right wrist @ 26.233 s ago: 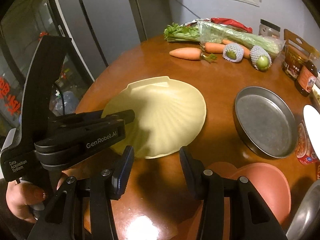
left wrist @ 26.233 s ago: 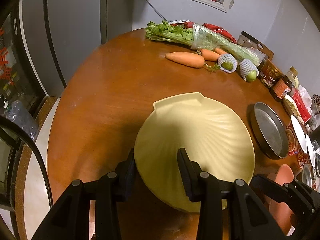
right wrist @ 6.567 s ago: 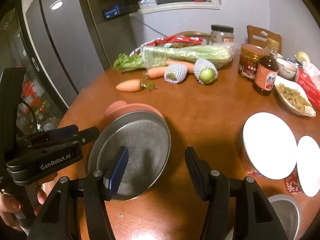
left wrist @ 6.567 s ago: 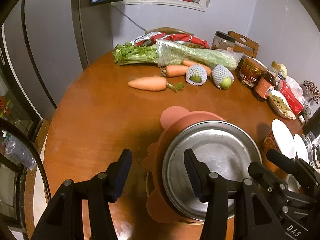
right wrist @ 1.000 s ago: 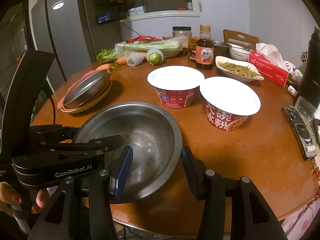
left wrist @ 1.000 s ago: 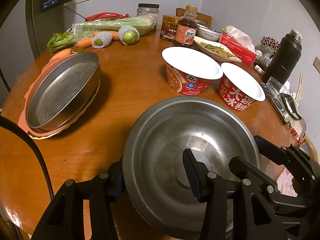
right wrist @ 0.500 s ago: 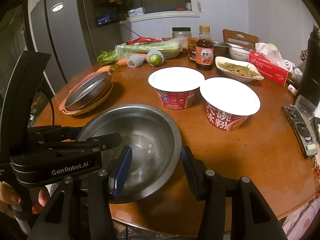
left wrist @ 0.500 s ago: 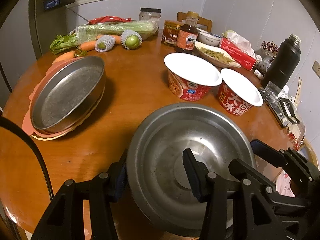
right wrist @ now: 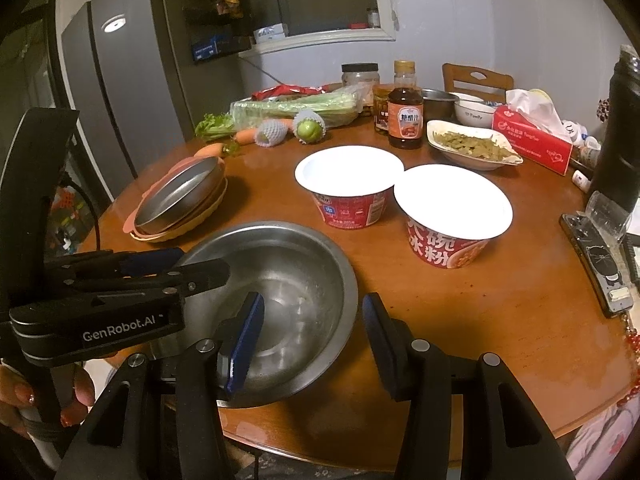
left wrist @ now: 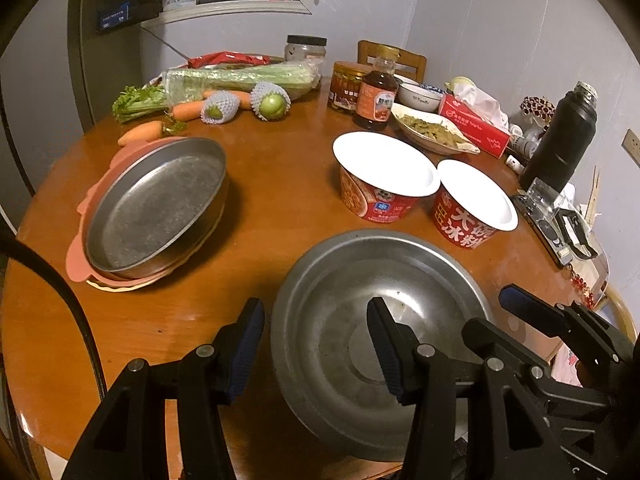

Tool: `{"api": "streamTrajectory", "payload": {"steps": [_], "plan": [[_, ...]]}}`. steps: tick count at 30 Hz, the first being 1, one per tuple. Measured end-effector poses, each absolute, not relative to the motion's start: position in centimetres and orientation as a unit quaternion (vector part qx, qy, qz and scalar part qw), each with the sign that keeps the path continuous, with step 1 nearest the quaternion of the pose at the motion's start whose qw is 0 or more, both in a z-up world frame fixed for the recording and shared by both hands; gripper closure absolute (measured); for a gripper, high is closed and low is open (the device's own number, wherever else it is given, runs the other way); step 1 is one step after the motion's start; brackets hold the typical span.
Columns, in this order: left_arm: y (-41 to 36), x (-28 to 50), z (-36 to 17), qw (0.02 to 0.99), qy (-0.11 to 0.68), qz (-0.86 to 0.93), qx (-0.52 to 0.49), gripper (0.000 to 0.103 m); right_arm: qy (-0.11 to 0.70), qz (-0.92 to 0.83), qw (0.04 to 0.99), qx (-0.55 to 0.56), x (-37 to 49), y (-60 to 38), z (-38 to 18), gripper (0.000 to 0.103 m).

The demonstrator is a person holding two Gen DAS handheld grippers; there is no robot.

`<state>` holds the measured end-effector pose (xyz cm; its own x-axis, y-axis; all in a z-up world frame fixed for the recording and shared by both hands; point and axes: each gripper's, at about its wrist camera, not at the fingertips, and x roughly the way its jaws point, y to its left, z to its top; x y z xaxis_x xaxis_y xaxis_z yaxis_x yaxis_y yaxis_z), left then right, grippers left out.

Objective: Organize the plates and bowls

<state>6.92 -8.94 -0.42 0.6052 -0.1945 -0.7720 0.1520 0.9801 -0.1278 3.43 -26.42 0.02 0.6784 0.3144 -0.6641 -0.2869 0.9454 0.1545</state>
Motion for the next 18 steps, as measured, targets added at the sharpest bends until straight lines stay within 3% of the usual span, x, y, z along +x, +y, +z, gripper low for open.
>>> {"api": "streamTrajectory", "payload": {"steps": [18], "plan": [[-9.3, 8.7, 1.8, 0.906, 0.409, -0.110, -0.024, 0.049, 0.355, 0.156, 0.921, 0.035, 5.6, -27.7, 1.3, 0.050]]}}
